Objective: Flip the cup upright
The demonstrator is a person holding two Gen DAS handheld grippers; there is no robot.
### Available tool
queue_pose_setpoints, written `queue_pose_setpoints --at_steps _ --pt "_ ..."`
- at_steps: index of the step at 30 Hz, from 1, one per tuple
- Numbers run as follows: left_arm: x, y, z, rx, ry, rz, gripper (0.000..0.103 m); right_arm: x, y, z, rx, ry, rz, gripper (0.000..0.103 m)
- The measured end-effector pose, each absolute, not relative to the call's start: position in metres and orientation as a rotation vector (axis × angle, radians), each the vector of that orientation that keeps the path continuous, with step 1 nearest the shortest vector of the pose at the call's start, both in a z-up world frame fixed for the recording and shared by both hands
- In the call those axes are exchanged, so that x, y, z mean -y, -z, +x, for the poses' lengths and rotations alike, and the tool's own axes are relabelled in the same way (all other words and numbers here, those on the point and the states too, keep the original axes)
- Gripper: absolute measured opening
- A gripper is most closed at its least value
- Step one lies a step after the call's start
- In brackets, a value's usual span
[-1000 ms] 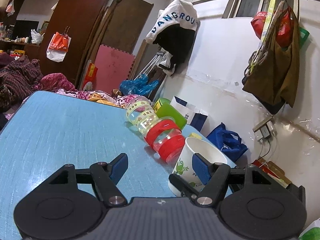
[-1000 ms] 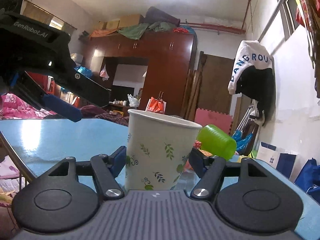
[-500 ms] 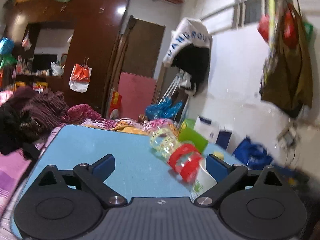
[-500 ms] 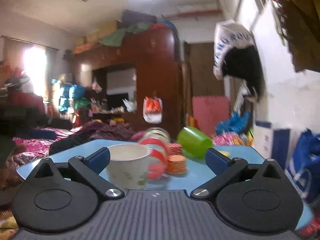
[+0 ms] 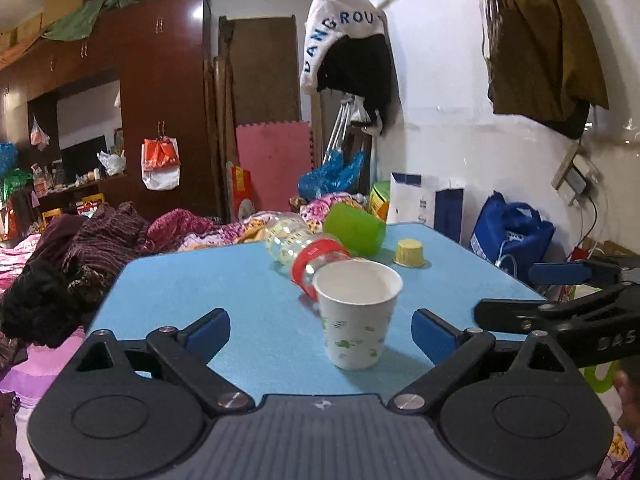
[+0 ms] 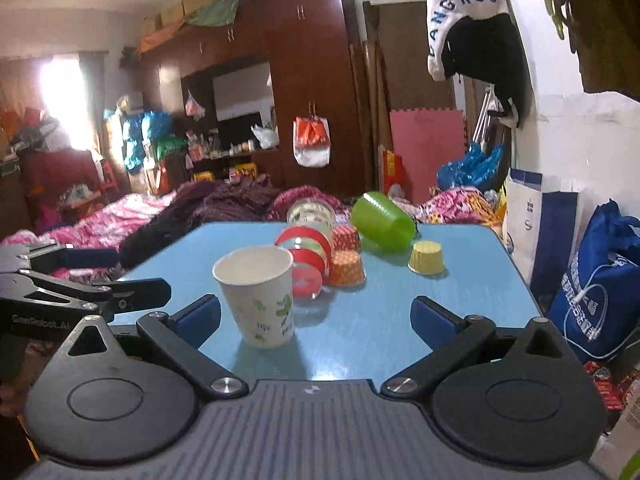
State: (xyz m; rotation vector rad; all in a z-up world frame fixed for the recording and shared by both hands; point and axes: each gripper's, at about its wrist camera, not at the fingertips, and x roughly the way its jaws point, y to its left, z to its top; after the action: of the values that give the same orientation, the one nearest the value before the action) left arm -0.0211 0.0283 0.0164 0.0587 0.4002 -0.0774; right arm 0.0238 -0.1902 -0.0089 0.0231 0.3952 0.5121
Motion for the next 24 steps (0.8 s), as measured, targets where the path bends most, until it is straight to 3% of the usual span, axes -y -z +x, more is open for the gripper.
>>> queue_pose_setpoints --at_steps 24 --pt "-0.039 0.002 0.005 -0.509 0.048 -0.008 0.098 0.206 0.017 0.036 -0.458 -0.487 0.059 0.102"
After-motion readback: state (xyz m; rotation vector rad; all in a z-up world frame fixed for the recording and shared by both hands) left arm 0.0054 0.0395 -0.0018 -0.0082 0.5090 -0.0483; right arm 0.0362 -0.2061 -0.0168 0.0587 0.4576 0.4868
